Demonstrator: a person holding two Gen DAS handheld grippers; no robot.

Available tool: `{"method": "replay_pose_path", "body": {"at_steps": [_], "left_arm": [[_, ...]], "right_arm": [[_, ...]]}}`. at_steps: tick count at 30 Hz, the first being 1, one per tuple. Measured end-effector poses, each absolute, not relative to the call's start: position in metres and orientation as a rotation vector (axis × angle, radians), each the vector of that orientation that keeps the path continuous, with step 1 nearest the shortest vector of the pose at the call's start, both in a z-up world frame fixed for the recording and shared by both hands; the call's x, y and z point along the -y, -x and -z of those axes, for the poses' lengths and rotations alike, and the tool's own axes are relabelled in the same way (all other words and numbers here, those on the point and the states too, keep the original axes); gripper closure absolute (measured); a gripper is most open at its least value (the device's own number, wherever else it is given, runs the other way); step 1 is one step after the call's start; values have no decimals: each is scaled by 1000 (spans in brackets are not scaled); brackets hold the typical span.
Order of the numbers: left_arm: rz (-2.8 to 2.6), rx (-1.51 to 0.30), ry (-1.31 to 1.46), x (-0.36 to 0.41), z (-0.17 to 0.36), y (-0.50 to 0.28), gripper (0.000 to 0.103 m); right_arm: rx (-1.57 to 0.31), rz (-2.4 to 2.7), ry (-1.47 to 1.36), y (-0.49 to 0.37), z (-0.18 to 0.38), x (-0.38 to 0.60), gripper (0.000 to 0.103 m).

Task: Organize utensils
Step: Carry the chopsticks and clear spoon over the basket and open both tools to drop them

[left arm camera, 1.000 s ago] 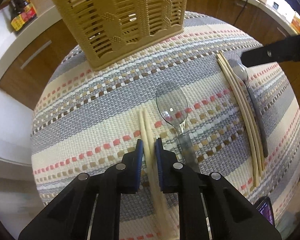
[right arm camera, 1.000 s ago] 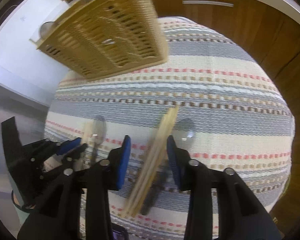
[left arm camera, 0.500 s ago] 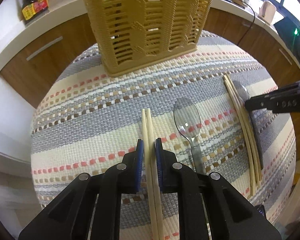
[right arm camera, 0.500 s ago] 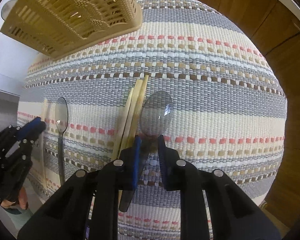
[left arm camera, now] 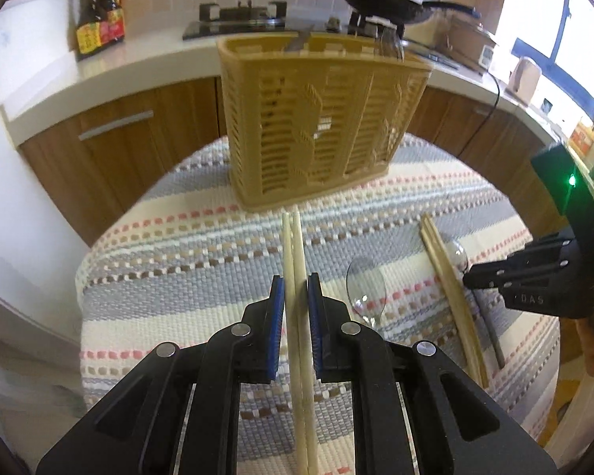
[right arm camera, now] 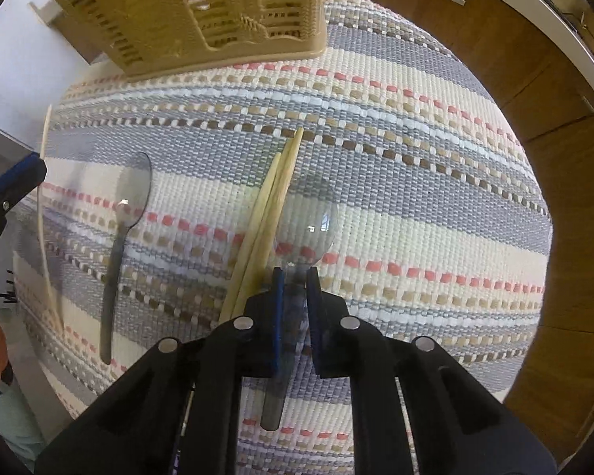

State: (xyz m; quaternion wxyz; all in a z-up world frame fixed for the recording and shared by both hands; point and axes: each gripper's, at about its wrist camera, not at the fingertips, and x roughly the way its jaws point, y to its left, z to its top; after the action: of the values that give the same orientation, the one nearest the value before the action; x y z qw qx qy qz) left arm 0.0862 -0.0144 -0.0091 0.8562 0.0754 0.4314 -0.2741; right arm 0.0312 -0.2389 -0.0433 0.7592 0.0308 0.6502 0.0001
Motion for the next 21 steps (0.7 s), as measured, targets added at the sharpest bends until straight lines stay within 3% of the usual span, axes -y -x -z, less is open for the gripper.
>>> {"method": "replay_pose_path", "body": {"at_steps": [10,12,13,21], "left_arm": [[604,-734,-68,11,-43,-66,94],[611,-696,-46,8,-55,-65,95],[615,-665,-25,6,-64,-64,101],[609,-484,98,-5,-125,-67,100]], "right_arm": [[-1124,-158,-124,25,-35,275,94],[-1056,-177,-125,25,-55,270,94],[-1013,-182,-121,26,-67,267,94],[-728,-233,-182,11,-135,267,94]]}}
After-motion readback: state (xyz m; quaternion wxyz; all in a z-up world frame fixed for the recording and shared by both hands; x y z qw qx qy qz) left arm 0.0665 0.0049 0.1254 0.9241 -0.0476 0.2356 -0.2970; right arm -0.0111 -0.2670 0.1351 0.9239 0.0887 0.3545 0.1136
